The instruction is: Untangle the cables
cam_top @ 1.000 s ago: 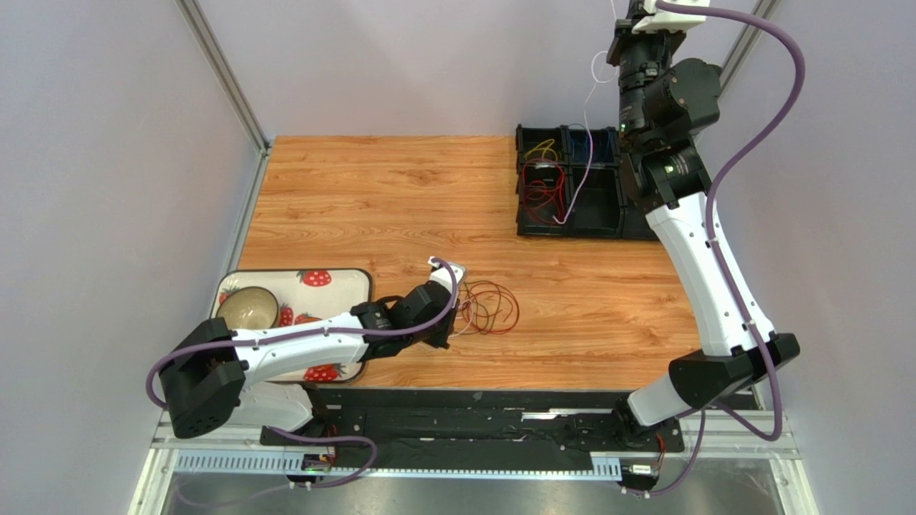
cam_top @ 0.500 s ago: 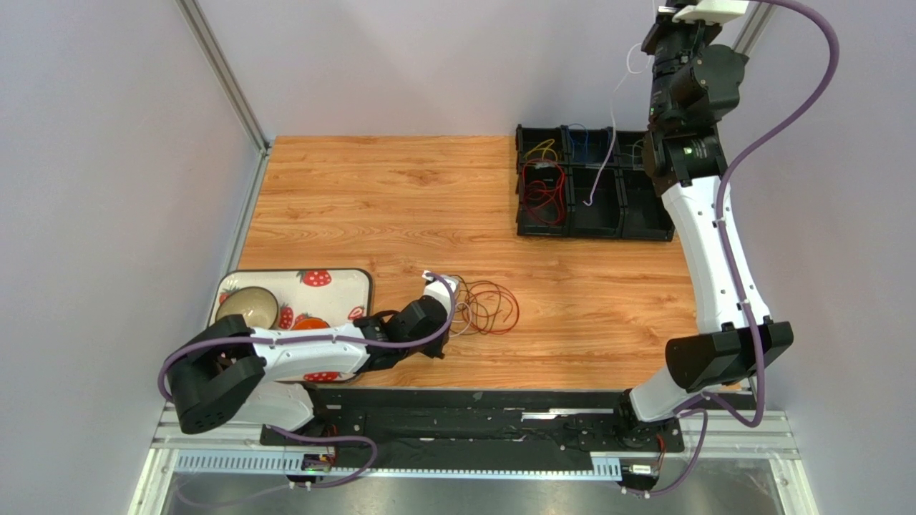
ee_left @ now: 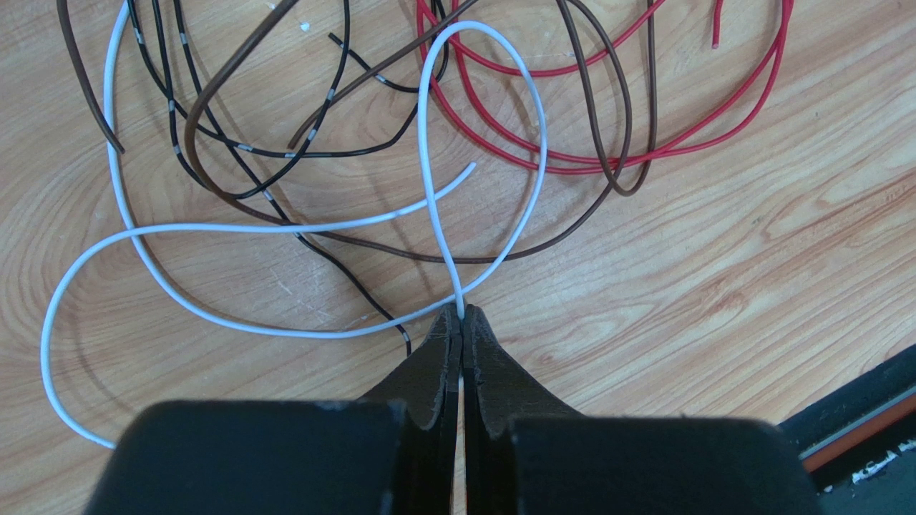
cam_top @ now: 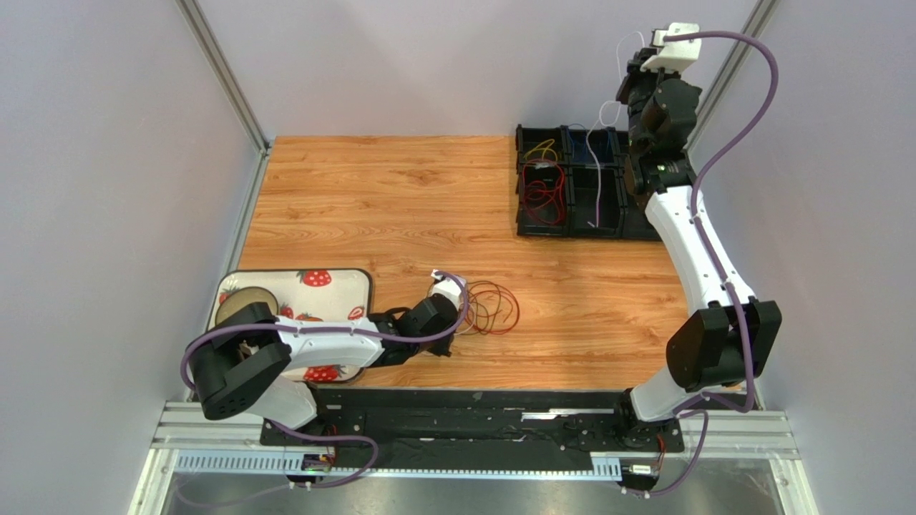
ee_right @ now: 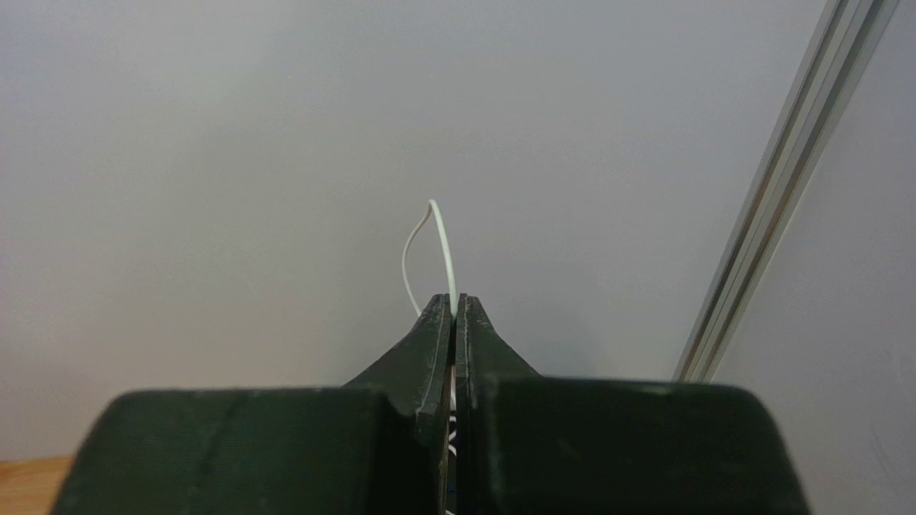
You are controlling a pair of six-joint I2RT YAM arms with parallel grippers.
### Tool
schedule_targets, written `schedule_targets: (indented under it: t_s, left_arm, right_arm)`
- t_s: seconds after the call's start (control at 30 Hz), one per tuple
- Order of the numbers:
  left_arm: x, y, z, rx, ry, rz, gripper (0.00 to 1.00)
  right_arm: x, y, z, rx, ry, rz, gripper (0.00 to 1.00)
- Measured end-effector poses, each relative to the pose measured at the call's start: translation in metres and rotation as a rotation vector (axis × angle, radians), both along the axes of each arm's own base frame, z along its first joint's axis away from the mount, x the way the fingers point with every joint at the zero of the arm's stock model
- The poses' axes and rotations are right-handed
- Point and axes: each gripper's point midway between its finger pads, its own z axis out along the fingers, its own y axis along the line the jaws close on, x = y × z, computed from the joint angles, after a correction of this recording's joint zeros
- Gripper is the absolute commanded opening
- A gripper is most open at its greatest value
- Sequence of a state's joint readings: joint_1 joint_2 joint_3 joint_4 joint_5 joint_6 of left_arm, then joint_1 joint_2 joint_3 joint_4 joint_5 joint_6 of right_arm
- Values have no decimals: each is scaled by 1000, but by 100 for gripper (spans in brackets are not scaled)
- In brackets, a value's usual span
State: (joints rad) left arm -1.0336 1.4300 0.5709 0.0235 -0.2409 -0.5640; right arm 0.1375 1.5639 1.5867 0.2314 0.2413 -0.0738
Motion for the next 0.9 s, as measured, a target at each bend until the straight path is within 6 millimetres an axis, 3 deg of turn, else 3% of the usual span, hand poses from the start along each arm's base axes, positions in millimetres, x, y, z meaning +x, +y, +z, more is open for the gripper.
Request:
schedule_targets:
  t_s: [0.27, 0.63, 0.9]
  left_arm:
    - [4, -6, 0, 2, 0, 0, 0]
    - [6, -10, 0, 2, 1, 0, 0]
    - [7, -12, 0, 2, 0, 0, 0]
  right_arm:
    - [1, -3, -41, 12, 69, -10, 0]
    - [-41, -21, -93, 77, 151, -48, 0]
    - [-54, -25, -151, 105, 253, -67, 0]
